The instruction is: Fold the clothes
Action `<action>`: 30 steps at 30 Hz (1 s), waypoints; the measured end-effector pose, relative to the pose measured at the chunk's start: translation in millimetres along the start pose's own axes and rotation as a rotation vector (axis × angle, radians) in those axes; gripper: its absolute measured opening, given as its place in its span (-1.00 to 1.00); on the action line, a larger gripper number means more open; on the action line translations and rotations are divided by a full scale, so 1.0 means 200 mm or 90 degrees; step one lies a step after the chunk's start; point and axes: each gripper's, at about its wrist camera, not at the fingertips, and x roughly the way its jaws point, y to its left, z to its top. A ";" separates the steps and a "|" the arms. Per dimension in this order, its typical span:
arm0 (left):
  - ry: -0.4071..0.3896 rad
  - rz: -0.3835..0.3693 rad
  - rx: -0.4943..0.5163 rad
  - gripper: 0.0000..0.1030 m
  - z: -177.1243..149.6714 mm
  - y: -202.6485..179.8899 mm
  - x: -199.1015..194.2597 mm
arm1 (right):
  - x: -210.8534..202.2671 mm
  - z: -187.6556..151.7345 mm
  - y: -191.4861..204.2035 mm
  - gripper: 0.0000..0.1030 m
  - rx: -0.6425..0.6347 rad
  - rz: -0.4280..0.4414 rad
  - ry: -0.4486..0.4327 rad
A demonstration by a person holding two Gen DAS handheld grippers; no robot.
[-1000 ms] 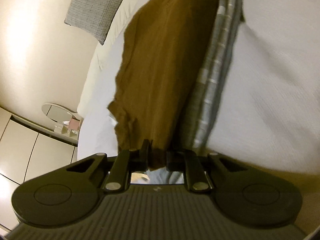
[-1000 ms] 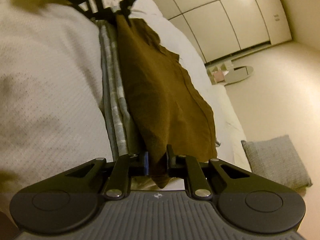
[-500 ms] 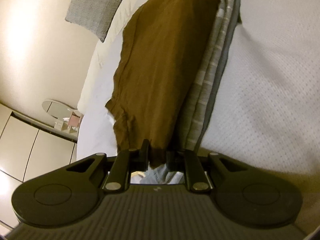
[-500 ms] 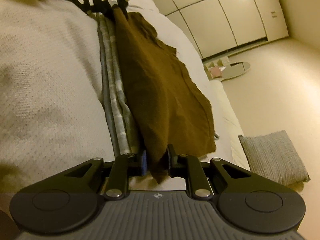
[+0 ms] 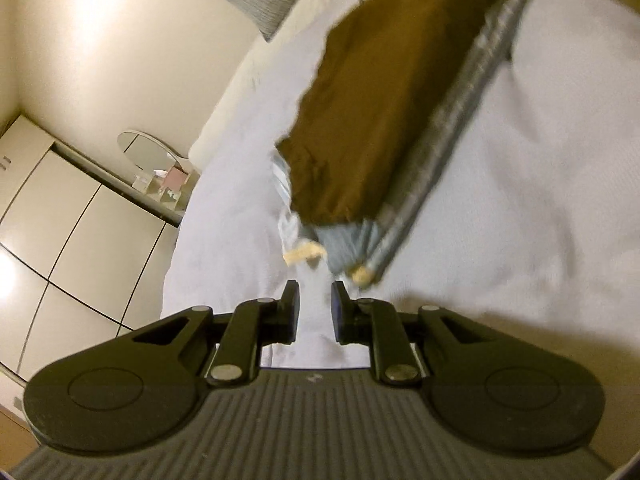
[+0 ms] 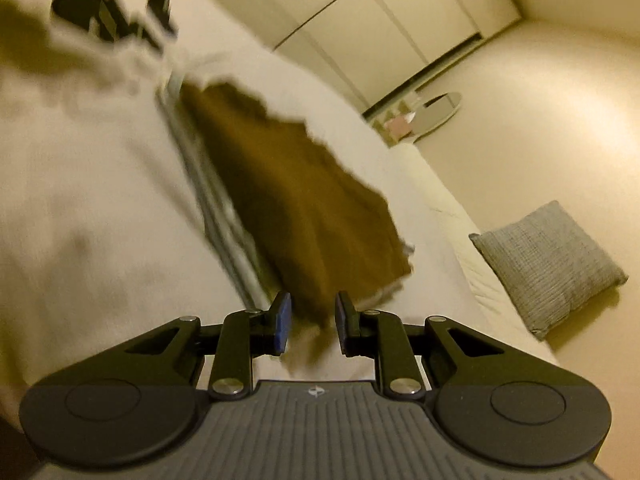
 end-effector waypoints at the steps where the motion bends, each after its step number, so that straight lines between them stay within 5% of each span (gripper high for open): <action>1: -0.007 -0.002 -0.006 -0.69 0.04 0.00 0.01 | 0.00 0.03 -0.01 -0.61 0.021 0.002 -0.008; 9: -0.006 -0.050 -0.074 -0.59 0.15 0.00 0.14 | 0.23 -0.05 -0.27 -0.62 0.380 0.127 0.071; 15: 0.011 -0.077 -0.136 -0.57 0.16 0.01 0.17 | 0.15 -0.10 -0.31 -0.60 0.415 0.117 0.077; 18: 0.026 -0.074 -0.209 -0.37 0.14 0.05 0.08 | 0.08 -0.14 -0.33 -0.40 0.494 0.112 0.079; 22: 0.052 -0.092 -0.319 -0.34 0.09 0.05 -0.06 | -0.05 -0.16 -0.25 -0.14 0.554 0.128 0.082; 27: 0.073 -0.126 -0.455 0.15 0.06 0.03 -0.22 | -0.19 -0.14 -0.16 0.15 0.575 0.142 0.077; 30: 0.085 -0.139 -0.502 0.27 0.05 0.01 -0.28 | -0.25 -0.13 -0.15 0.40 0.603 0.141 0.079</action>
